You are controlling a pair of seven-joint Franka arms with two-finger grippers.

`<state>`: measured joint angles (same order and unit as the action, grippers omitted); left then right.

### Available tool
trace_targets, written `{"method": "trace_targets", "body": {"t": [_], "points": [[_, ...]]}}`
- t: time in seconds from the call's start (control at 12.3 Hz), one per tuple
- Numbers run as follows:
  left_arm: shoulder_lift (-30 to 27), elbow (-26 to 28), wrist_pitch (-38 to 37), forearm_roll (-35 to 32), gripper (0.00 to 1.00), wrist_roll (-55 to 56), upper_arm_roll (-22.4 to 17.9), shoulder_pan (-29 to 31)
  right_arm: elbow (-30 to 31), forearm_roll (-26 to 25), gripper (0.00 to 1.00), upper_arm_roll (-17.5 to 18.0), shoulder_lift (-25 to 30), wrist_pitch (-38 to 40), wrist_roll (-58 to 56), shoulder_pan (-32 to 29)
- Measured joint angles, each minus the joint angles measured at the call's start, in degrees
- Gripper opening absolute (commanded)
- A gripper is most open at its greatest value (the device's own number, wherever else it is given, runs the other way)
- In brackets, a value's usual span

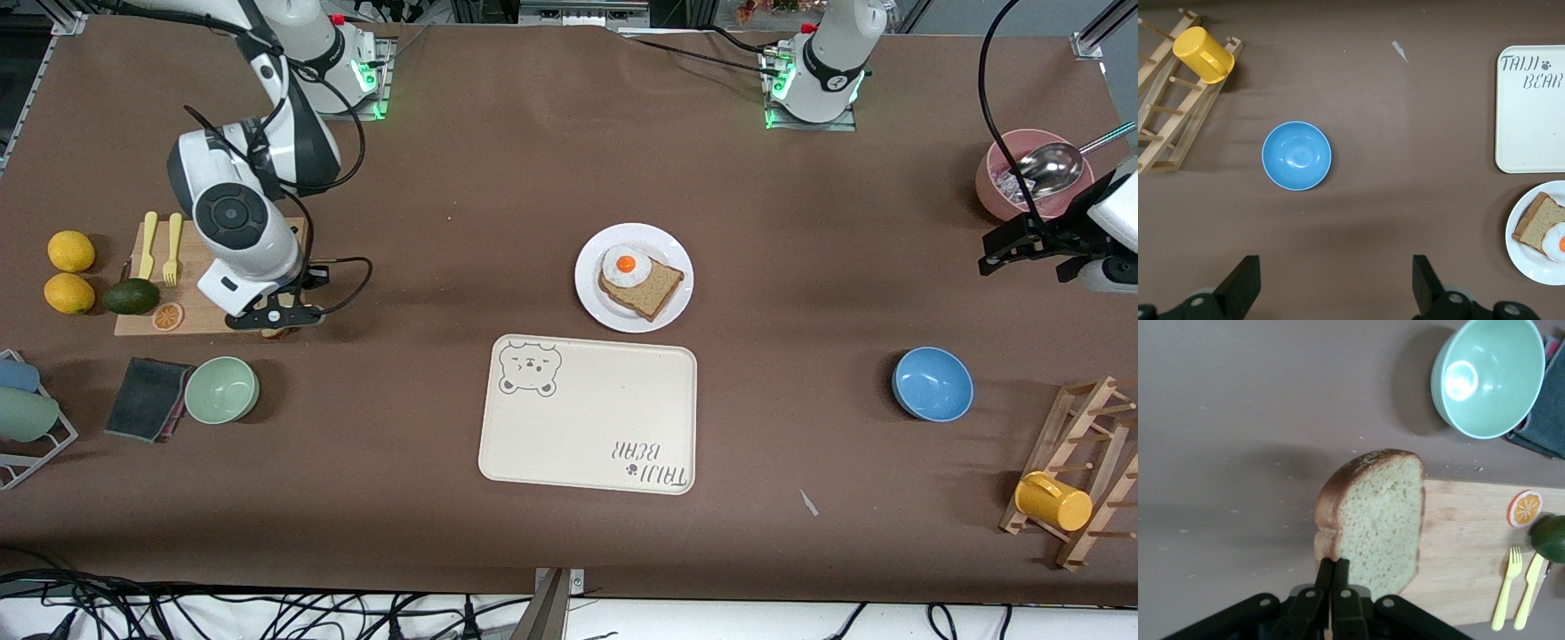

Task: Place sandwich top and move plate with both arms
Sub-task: 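Lift the bread slice and carry it toward the white plate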

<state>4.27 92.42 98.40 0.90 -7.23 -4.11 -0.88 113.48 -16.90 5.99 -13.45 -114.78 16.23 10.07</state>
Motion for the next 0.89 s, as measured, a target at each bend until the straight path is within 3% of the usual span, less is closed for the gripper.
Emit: {"method": "trace_targets", "body": {"t": [0.49,0.89], "points": [[0.0,0.0,0.0,0.0,1.00,0.0,0.0,0.0,-7.8,5.7,0.00,12.2,-1.1,4.5,17.0,2.5],[0.0,0.0,0.0,0.0,1.00,0.0,0.0,0.0,-17.6,11.0,0.00,13.0,-7.4,6.5,34.9,12.2]]}}
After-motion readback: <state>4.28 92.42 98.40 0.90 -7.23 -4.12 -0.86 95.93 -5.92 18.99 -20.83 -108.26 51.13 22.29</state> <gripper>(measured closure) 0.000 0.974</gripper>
